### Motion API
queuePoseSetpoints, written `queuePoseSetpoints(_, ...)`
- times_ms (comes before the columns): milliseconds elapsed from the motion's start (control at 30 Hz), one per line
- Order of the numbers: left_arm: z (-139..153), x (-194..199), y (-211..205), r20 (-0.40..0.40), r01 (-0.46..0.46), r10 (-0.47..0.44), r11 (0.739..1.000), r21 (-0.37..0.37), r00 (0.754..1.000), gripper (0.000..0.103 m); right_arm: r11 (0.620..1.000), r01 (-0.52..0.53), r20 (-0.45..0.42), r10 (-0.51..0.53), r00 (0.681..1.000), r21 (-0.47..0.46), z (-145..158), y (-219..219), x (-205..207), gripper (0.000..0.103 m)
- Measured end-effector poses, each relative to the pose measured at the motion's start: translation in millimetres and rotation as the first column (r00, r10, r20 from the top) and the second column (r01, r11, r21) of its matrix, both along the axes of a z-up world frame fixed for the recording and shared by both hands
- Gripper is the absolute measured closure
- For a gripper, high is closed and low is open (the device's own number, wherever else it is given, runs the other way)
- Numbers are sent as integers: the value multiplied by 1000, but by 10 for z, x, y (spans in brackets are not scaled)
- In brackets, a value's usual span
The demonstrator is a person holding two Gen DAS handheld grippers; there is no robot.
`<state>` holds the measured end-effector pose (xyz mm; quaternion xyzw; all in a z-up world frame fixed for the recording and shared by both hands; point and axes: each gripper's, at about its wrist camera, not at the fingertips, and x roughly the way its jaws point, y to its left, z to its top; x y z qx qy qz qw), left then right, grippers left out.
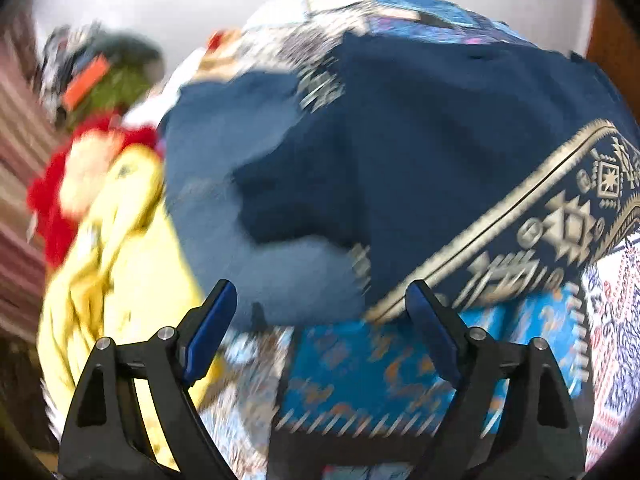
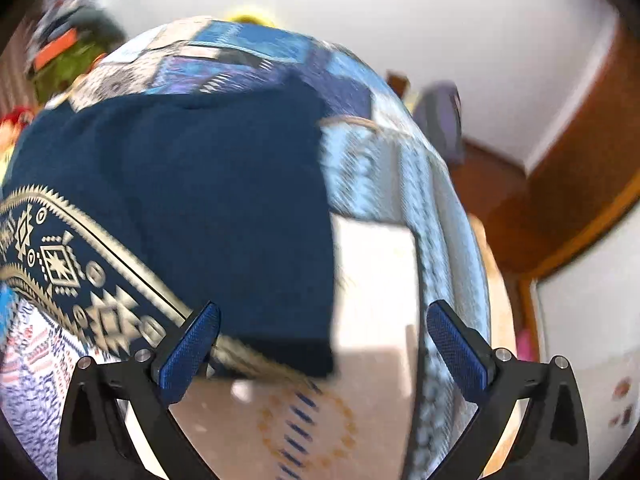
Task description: Fold large clothes
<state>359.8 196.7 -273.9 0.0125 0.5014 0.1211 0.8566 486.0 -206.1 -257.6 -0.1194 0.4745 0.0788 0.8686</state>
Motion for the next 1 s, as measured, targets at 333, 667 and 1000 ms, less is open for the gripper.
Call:
queuePoseSetpoints(333,453,-425,97,170,-64,129,938,-341,977,16,996,-68,63,64,996,56,438,-9,-406,0)
queuePoseSetpoints(667,-59,-194,-265,95,-3,112,667,-745,989,16,970,-196,76,187,979,142,588,641,-522,0)
queuePoseSetpoints(1000,-303,188,99,153,-14,286,506,-862,946,33,958,-246,30,244,969,149,356,936,-413,0)
